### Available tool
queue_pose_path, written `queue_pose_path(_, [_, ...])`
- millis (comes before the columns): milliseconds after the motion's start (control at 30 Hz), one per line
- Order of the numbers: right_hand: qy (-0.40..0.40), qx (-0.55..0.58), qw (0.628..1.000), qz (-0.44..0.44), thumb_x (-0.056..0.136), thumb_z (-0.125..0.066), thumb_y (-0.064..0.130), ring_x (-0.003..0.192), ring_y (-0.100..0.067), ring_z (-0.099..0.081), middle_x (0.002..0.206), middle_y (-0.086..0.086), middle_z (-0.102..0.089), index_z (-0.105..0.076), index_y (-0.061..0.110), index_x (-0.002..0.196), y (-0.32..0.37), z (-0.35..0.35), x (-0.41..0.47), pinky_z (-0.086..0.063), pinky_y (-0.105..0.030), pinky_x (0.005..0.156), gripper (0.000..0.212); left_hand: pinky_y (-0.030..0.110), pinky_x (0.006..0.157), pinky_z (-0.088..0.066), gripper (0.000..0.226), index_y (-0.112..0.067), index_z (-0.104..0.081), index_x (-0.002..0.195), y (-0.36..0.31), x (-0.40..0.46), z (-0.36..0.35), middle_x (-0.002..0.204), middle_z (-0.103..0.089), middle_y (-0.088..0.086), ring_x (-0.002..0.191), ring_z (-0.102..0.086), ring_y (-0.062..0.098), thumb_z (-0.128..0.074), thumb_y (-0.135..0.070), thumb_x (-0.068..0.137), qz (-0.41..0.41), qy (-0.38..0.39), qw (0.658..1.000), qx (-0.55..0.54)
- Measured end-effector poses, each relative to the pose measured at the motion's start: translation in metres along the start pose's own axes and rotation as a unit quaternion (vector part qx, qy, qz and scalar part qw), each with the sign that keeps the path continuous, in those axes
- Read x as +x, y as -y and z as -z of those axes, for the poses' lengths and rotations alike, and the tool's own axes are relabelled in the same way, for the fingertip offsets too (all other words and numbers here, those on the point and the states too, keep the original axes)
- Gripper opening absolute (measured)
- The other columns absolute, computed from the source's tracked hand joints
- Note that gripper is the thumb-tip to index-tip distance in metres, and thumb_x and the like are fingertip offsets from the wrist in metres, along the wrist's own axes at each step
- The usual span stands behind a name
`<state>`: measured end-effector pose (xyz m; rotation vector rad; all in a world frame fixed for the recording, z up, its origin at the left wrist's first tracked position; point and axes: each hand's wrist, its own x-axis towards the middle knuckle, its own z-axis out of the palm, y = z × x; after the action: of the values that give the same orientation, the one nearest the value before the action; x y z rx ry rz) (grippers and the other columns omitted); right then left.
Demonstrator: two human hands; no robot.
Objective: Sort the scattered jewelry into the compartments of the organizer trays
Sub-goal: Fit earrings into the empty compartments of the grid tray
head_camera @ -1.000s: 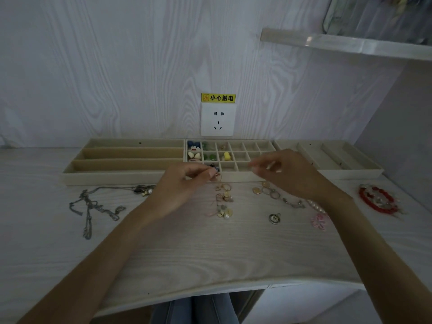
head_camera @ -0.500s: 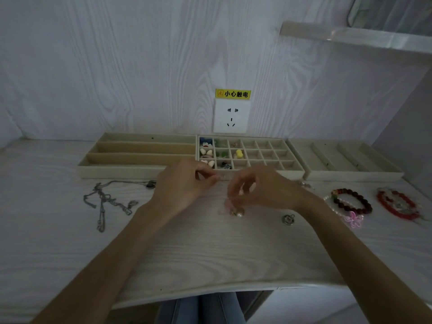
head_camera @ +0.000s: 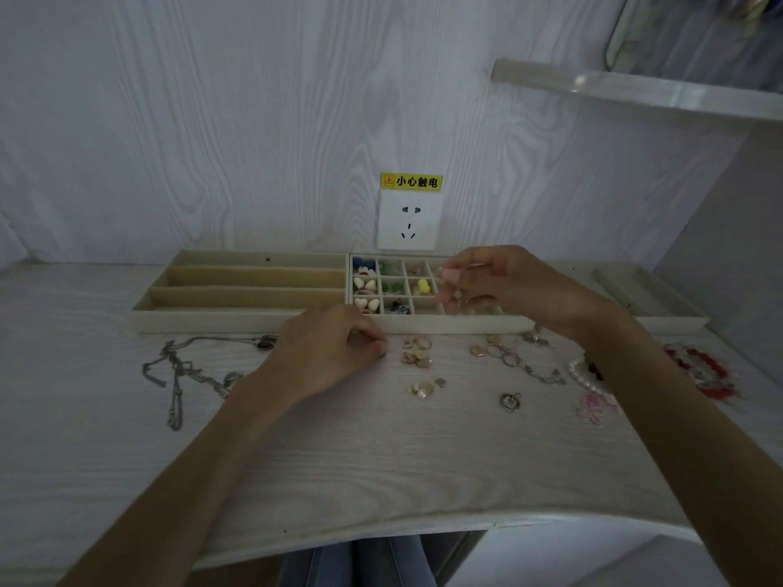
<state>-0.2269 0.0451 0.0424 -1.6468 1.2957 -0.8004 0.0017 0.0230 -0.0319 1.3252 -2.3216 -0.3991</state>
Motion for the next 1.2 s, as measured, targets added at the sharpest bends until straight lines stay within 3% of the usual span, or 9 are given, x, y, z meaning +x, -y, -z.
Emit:
queue_pose_path(100, [0.004,-0.014,1.000,-0.013,0.086,-0.063,0.015,0.086,-0.011,-0.069,0.095,-0.004,-0.073,-0.070,0.014,0.104,0.004,0.004,-0.001,-0.053,-0.015,0.075,0.019,0.022,0.076,-0.048,0.015,-0.033,-0.070,0.100,-0.007,0.006,0.009,0.091,-0.065,-0.024,0.083,-0.060,-0.001,-0.062,-0.033,0.088,0.007,-0.032,0.988,-0.151])
queue_pose_path(200, [0.005,0.009,1.000,-0.025,0.086,-0.063,0.008,0.083,-0.010,-0.069,0.094,-0.006,-0.073,-0.070,0.012,0.102,0.008,0.003,0.002,-0.054,-0.016,0.075,0.017,0.011,0.078,-0.049,0.019,-0.027,-0.069,0.106,-0.024,0.018,0.027,0.099,-0.070,-0.014,0.086,-0.064,-0.004,-0.062,-0.026,0.089,-0.021,-0.058,0.968,-0.243])
queue_pose_path(267, [-0.010,0.033,0.999,-0.035,0.087,-0.062,0.007,0.081,-0.011,-0.068,0.093,-0.008,-0.073,-0.066,0.010,0.097,0.012,0.001,0.007,-0.054,-0.016,0.073,0.012,0.008,0.078,-0.048,0.024,-0.023,-0.068,0.111,-0.034,0.027,0.038,0.103,-0.070,-0.010,0.087,-0.064,-0.007,-0.064,-0.024,0.088,-0.038,-0.032,0.975,-0.215])
queue_pose_path(433, [-0.028,0.101,0.993,-0.056,0.086,-0.064,0.009,0.069,-0.012,-0.065,0.080,-0.006,-0.070,-0.055,0.012,0.091,0.017,0.002,0.022,-0.054,-0.019,0.066,0.011,0.030,0.092,-0.052,0.033,-0.020,-0.071,0.108,-0.043,0.052,0.052,0.102,-0.073,-0.002,0.090,-0.068,0.002,-0.075,-0.030,0.077,-0.032,0.013,0.985,-0.170])
queue_pose_path(600, [-0.016,0.079,0.995,-0.062,0.083,-0.067,0.014,0.069,-0.010,-0.064,0.078,-0.003,-0.070,-0.057,0.011,0.093,0.016,0.009,0.027,-0.052,-0.019,0.066,0.015,0.010,0.081,-0.050,0.023,-0.019,-0.073,0.099,-0.046,0.064,0.052,0.090,-0.073,-0.010,0.080,-0.068,-0.002,-0.075,-0.022,0.077,-0.031,0.044,0.971,-0.232])
queue_pose_path(667, [0.018,0.070,0.995,-0.071,0.082,-0.067,0.014,0.073,-0.010,-0.066,0.081,-0.003,-0.071,-0.061,0.008,0.099,0.015,0.015,0.025,-0.053,-0.017,0.068,0.019,0.009,0.080,-0.050,0.020,-0.020,-0.074,0.096,-0.044,0.066,0.050,0.085,-0.073,-0.012,0.080,-0.069,-0.001,-0.075,-0.021,0.076,-0.033,0.043,0.968,-0.245])
queue_pose_path(833, [0.024,0.020,0.997,-0.065,0.081,-0.068,0.005,0.089,-0.013,-0.070,0.097,-0.007,-0.073,-0.067,0.008,0.108,0.010,0.026,0.023,-0.054,-0.016,0.076,0.027,0.015,0.086,-0.051,0.023,-0.019,-0.074,0.097,-0.038,0.068,0.045,0.090,-0.074,-0.005,0.084,-0.069,0.002,-0.076,-0.023,0.074,-0.022,0.040,0.966,-0.255])
queue_pose_path(1000, [-0.063,-0.030,0.997,-0.045,0.081,-0.069,0.002,0.074,-0.011,-0.071,0.085,-0.011,-0.073,-0.069,0.004,0.103,-0.001,0.027,0.033,-0.057,-0.019,0.070,0.023,0.029,0.091,-0.052,0.016,-0.027,-0.075,0.090,-0.032,0.074,0.043,0.089,-0.072,-0.012,0.085,-0.067,0.003,-0.076,-0.028,0.074,-0.001,0.058,0.982,-0.180])
queue_pose_path(1200, [0.001,-0.027,0.997,-0.070,0.086,-0.064,0.011,0.088,-0.010,-0.069,0.102,-0.004,-0.072,-0.065,0.016,0.114,-0.011,0.018,0.044,-0.054,-0.014,0.071,0.029,0.037,0.085,-0.054,0.014,-0.037,-0.074,0.089,-0.034,0.086,0.045,0.086,-0.071,-0.019,0.082,-0.065,-0.002,-0.076,-0.038,0.075,-0.017,0.036,0.994,-0.104])
